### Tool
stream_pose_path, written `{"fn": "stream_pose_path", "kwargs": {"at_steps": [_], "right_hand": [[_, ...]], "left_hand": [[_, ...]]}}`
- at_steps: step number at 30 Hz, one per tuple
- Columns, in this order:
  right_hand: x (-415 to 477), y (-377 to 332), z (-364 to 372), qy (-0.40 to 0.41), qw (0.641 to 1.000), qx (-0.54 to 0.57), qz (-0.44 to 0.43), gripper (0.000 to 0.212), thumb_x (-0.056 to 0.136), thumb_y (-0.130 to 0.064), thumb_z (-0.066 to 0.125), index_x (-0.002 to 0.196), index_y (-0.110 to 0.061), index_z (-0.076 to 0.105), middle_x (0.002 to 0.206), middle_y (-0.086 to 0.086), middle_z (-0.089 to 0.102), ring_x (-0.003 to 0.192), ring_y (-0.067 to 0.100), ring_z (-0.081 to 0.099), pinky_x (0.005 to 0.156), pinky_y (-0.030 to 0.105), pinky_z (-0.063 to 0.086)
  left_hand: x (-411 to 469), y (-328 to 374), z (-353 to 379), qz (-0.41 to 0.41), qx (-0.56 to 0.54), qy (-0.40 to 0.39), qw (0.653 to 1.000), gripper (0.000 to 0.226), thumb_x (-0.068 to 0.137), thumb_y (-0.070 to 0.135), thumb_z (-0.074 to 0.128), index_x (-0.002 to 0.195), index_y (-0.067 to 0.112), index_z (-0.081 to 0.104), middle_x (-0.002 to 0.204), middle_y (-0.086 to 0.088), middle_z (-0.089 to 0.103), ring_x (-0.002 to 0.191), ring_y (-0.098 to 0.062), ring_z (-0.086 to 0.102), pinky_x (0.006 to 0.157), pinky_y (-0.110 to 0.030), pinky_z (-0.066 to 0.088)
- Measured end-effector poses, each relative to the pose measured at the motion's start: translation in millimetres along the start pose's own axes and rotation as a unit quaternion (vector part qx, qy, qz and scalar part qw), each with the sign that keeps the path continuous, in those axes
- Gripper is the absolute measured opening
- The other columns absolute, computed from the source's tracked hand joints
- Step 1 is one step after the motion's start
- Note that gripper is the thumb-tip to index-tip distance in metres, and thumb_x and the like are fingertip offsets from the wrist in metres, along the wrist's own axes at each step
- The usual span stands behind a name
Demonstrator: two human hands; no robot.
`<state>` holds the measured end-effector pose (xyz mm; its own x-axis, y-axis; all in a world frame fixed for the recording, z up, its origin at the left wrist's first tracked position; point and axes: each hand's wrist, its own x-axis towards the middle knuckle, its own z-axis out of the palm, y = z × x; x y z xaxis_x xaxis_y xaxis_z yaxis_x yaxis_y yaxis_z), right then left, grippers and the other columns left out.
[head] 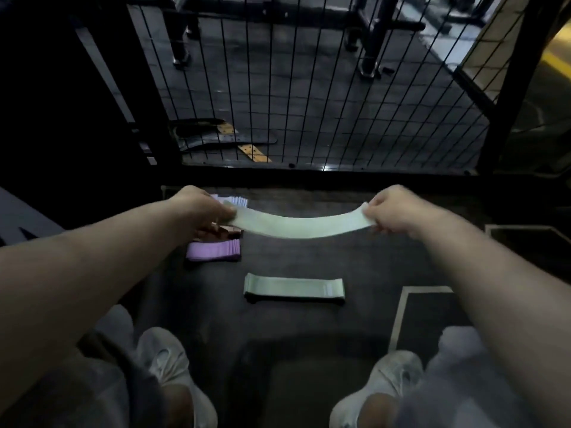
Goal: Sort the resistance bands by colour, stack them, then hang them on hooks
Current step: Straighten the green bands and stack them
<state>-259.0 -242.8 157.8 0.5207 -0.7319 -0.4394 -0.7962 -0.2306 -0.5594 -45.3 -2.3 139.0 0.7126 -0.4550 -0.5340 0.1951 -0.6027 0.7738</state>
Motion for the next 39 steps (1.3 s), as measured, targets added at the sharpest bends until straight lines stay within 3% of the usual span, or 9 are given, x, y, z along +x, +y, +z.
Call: {"fn": "stream_pose_path", "kwargs": {"at_steps": [5, 9, 14, 19, 23, 31, 35, 37, 39], "right_hand": [[34.7, 65.8, 91.7, -0.010, 0.992, 0.028, 0.122, 0.021, 0.099, -0.024, 0.057, 0.087, -0.008, 0.064, 0.067, 0.010, 0.062, 0.057, 0.023, 0.061, 0.038, 0.020, 0.042], [54.5, 118.7, 142.1, 0.040, 0.987, 0.027, 0.153, 0.019, 0.095, -0.024, 0.062, 0.093, -0.007, 0.071, 0.098, 0.015, 0.072, 0.093, 0.032, 0.068, 0.072, 0.029, 0.049], [75.7, 152.7, 178.6, 0.072, 0.976, 0.052, 0.201, 0.019, 0.097, -0.020, 0.058, 0.101, -0.004, 0.067, 0.109, 0.015, 0.069, 0.104, 0.032, 0.062, 0.087, 0.032, 0.046], [95.9, 169.2, 200.2, 0.082, 0.971, 0.060, 0.216, 0.012, 0.095, -0.022, 0.060, 0.095, -0.012, 0.066, 0.098, 0.009, 0.066, 0.101, 0.030, 0.063, 0.079, 0.026, 0.043], [106.0, 177.7, 211.1, 0.089, 0.971, 0.044, 0.218, 0.012, 0.095, -0.024, 0.060, 0.095, -0.014, 0.066, 0.104, 0.011, 0.069, 0.100, 0.030, 0.062, 0.080, 0.028, 0.043], [113.4, 194.2, 222.8, 0.108, 0.974, 0.023, 0.198, 0.007, 0.094, -0.026, 0.059, 0.097, -0.020, 0.058, 0.107, 0.009, 0.066, 0.098, 0.029, 0.063, 0.081, 0.031, 0.046], [106.8, 191.8, 228.4, 0.132, 0.974, -0.041, 0.178, 0.029, 0.091, -0.027, 0.064, 0.115, -0.013, 0.055, 0.126, 0.013, 0.051, 0.114, 0.033, 0.052, 0.096, 0.040, 0.044], [98.8, 186.2, 233.4, 0.159, 0.974, -0.144, 0.071, 0.046, 0.083, -0.029, 0.069, 0.123, -0.011, 0.055, 0.132, 0.014, 0.046, 0.121, 0.035, 0.045, 0.103, 0.044, 0.037], [96.3, 183.3, 240.1, 0.071, 0.969, -0.224, -0.077, 0.066, 0.077, -0.034, 0.073, 0.135, -0.011, 0.050, 0.140, 0.012, 0.043, 0.130, 0.034, 0.040, 0.110, 0.043, 0.031]], "left_hand": [[41.0, -59.6, 34.8, -0.051, 0.085, 0.024, 0.995, 0.016, 0.085, 0.010, 0.073, 0.078, 0.004, 0.061, 0.063, -0.015, 0.058, 0.050, -0.024, 0.053, 0.040, -0.019, 0.038], [70.3, -117.5, 77.1, -0.127, 0.086, -0.014, 0.988, 0.015, 0.087, 0.009, 0.071, 0.078, 0.005, 0.059, 0.061, -0.014, 0.055, 0.046, -0.022, 0.049, 0.038, -0.020, 0.038], [93.4, -157.0, 116.0, -0.159, 0.051, 0.023, 0.986, 0.019, 0.089, 0.007, 0.069, 0.074, 0.009, 0.057, 0.061, -0.013, 0.056, 0.048, -0.022, 0.048, 0.034, -0.017, 0.036], [121.0, -176.8, 137.1, -0.185, 0.031, 0.074, 0.979, 0.021, 0.082, 0.012, 0.078, 0.072, 0.015, 0.059, 0.088, -0.018, 0.069, 0.076, -0.028, 0.066, 0.079, -0.037, 0.056], [134.1, -192.3, 145.0, -0.195, 0.059, 0.088, 0.975, 0.019, 0.079, 0.016, 0.080, 0.074, 0.015, 0.061, 0.091, -0.013, 0.071, 0.087, -0.031, 0.070, 0.085, -0.041, 0.058], [133.2, -208.7, 147.9, -0.113, 0.217, 0.068, 0.967, 0.020, 0.086, 0.030, 0.071, 0.095, 0.021, 0.056, 0.103, -0.004, 0.066, 0.095, -0.027, 0.063, 0.084, -0.034, 0.051], [126.1, -210.4, 154.7, -0.034, 0.396, 0.086, 0.914, 0.035, 0.084, 0.032, 0.069, 0.112, 0.017, 0.054, 0.119, -0.010, 0.055, 0.111, -0.032, 0.054, 0.089, -0.040, 0.044], [122.9, -212.5, 157.9, 0.075, 0.471, 0.103, 0.873, 0.052, 0.079, 0.032, 0.072, 0.122, 0.009, 0.053, 0.130, -0.016, 0.049, 0.118, -0.036, 0.048, 0.096, -0.043, 0.039], [123.8, -213.7, 160.6, 0.175, 0.530, 0.018, 0.830, 0.074, 0.077, 0.040, 0.071, 0.139, 0.010, 0.043, 0.147, -0.013, 0.039, 0.133, -0.033, 0.038, 0.108, -0.043, 0.031]]}}
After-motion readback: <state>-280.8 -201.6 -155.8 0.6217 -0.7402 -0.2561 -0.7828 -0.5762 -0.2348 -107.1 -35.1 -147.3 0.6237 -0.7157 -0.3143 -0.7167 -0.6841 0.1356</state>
